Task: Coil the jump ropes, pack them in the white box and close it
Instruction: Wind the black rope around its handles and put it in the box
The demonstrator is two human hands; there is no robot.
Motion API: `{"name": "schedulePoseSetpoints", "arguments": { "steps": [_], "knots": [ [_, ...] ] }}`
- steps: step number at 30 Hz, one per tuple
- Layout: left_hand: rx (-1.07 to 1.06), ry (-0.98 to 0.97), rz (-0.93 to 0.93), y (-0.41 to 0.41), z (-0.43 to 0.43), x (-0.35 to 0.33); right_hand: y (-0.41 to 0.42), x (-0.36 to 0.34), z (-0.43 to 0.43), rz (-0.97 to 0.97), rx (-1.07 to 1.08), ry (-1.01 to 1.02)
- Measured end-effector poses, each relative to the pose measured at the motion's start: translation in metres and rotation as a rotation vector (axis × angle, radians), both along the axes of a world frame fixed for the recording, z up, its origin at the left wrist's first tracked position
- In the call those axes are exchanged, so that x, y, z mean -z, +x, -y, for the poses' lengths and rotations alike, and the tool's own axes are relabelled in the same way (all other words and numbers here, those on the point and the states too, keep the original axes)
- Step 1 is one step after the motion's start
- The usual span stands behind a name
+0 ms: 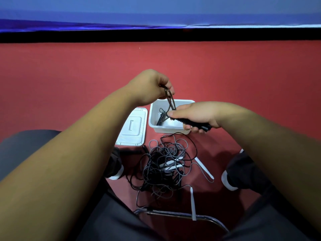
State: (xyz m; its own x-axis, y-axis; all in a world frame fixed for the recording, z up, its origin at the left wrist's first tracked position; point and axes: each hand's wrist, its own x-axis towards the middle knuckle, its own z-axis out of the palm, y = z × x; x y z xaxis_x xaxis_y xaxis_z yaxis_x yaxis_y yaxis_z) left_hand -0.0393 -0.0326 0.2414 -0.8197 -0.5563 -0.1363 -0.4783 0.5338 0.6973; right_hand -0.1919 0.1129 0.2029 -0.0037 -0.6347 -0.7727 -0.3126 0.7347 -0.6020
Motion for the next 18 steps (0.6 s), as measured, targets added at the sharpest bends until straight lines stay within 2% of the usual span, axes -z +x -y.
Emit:
{"name": "schedulePoseSetpoints", "arguments": {
  "steps": [5, 11, 15, 18],
  "knots": [
    [0.097, -0.149, 0.078, 0.0, -0.002, -0.005, -0.01, 0.007, 0.003, -0.205, 0.121, -0.142],
    [0.123, -0.137, 0.134, 0.0, -0.004, -0.006, -0.013, 0.013, 0.009, -0.417, 0.264, -0.295],
    [0.139, -0.117, 0.18, 0.0, 0.0, -0.003, -0.015, 0.011, 0.01, -0.438, 0.339, -0.33],
    [0.116, -0.122, 0.182, 0.002, 0.001, -0.001, -0.016, 0.009, 0.011, -0.304, 0.412, -0.323]
  ]
}}
